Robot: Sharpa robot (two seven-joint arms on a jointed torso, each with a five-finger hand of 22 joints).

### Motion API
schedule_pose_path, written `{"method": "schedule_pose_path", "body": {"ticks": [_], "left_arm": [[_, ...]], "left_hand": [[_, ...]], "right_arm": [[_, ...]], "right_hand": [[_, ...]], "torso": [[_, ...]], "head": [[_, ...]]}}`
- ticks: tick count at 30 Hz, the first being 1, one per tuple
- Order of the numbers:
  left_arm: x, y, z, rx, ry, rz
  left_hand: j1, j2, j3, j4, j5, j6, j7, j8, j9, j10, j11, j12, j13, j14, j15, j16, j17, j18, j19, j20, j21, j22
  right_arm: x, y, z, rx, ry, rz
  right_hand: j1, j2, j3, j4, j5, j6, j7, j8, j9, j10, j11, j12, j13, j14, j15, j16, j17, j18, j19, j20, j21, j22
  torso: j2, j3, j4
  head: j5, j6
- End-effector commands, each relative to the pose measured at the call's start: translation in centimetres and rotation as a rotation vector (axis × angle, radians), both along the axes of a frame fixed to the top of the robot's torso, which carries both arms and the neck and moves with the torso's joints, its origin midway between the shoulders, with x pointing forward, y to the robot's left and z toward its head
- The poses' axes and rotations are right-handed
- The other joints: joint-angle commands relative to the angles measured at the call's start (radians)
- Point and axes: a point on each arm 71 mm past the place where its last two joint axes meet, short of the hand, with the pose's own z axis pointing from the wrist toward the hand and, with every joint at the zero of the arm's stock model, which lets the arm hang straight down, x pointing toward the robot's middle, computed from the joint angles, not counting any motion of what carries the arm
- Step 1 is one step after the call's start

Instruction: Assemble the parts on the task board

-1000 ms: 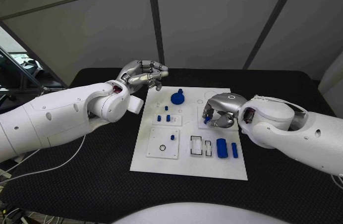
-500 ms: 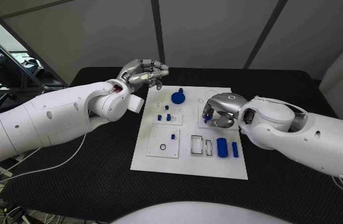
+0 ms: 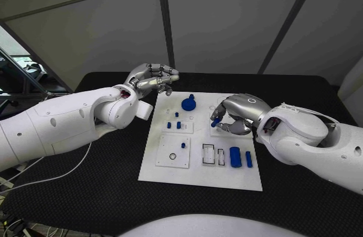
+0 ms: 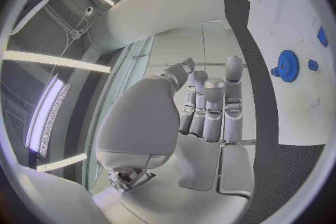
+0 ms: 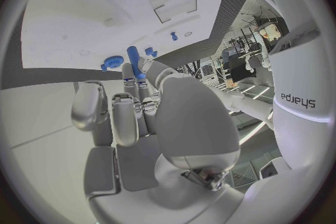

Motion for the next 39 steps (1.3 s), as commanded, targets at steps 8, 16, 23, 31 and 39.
{"method": "schedule_pose_path", "body": {"ticks": [8,16,23,31,39], "left_arm": [[0.2,-0.8,0.0,-0.012,-0.005,-0.014],[0.4,-1.4,-0.1,-0.025,0.003,-0.023],[0.6,-1.5,-0.1,-0.036,0.012,-0.019],[0.6,-1.5,-0.1,-0.042,0.018,-0.02],[0.7,-1.5,-0.2,-0.049,0.024,-0.018]], "left_hand": [[-0.006,-0.001,0.0,0.007,0.002,-0.006,0.001,0.003,0.001,-0.008,-0.001,0.006,-0.001,-0.008,0.001,0.002,-0.002,-0.009,-0.002,0.002,-0.004,-0.001],[-0.006,-0.001,0.0,0.007,0.002,-0.008,0.001,0.005,0.001,-0.01,-0.001,0.006,-0.002,-0.009,0.001,0.003,-0.002,-0.01,-0.001,0.002,-0.002,0.0],[-0.006,0.0,0.001,0.008,0.002,-0.008,0.002,0.007,0.002,-0.01,-0.001,0.006,-0.003,-0.008,0.001,0.004,-0.001,-0.01,-0.001,0.003,-0.001,0.0],[-0.006,0.001,0.001,0.008,0.002,-0.008,0.001,0.008,0.002,-0.011,-0.001,0.007,-0.003,-0.007,0.001,0.006,0.001,-0.01,0.001,0.003,0.002,0.001],[-0.006,0.001,0.001,0.008,0.002,-0.008,0.001,0.008,0.002,-0.011,-0.001,0.007,-0.003,-0.007,0.001,0.006,0.001,-0.01,0.001,0.003,0.002,0.001]], "right_arm": [[-2.0,5.4,0.7,0.15,0.027,0.151],[-3.9,9.2,-1.1,0.193,0.113,0.258],[-4.1,10.5,-3.0,0.169,0.155,0.286],[-3.9,11.2,-4.8,0.098,0.191,0.293],[-3.6,11.3,-5.7,0.025,0.213,0.284]], "right_hand": [[0.005,-0.005,0.007,-0.001,0.006,0.003,0.003,-0.004,-0.001,0.003,0.003,-0.007,-0.001,0.056,-0.005,0.006,0.01,-0.017,0.007,-0.001,0.004,-0.002],[0.003,-0.004,0.009,-0.001,0.005,0.002,0.004,-0.006,-0.002,0.002,0.004,-0.01,-0.002,0.055,-0.004,0.005,0.007,-0.017,0.004,-0.001,0.002,-0.005],[0.003,-0.004,0.01,-0.001,0.005,0.001,0.004,-0.007,-0.002,0.002,0.004,-0.011,-0.002,0.055,-0.004,0.005,0.007,-0.016,0.003,-0.001,0.001,-0.006],[0.001,-0.003,0.011,-0.001,0.004,0.0,0.005,-0.008,-0.002,0.001,0.005,-0.014,-0.003,0.055,-0.003,0.004,0.005,-0.016,0.001,0.0,-0.001,-0.009],[0.0,-0.003,0.011,-0.001,0.002,-0.001,0.006,-0.009,-0.003,0.0,0.006,-0.016,-0.003,0.055,-0.003,0.003,0.004,-0.015,0.0,0.0,-0.003,-0.011]], "torso": [[0.002,-0.0013,0.0029],[0.004,-0.0012,0.0012],[0.004,-0.0008,-0.0005],[0.003,0.0001,-0.0002],[0.003,0.0004,-0.0005]], "head": [[0.022,-0.007],[0.041,-0.018],[0.055,-0.026],[0.062,-0.032],[0.062,-0.035]]}}
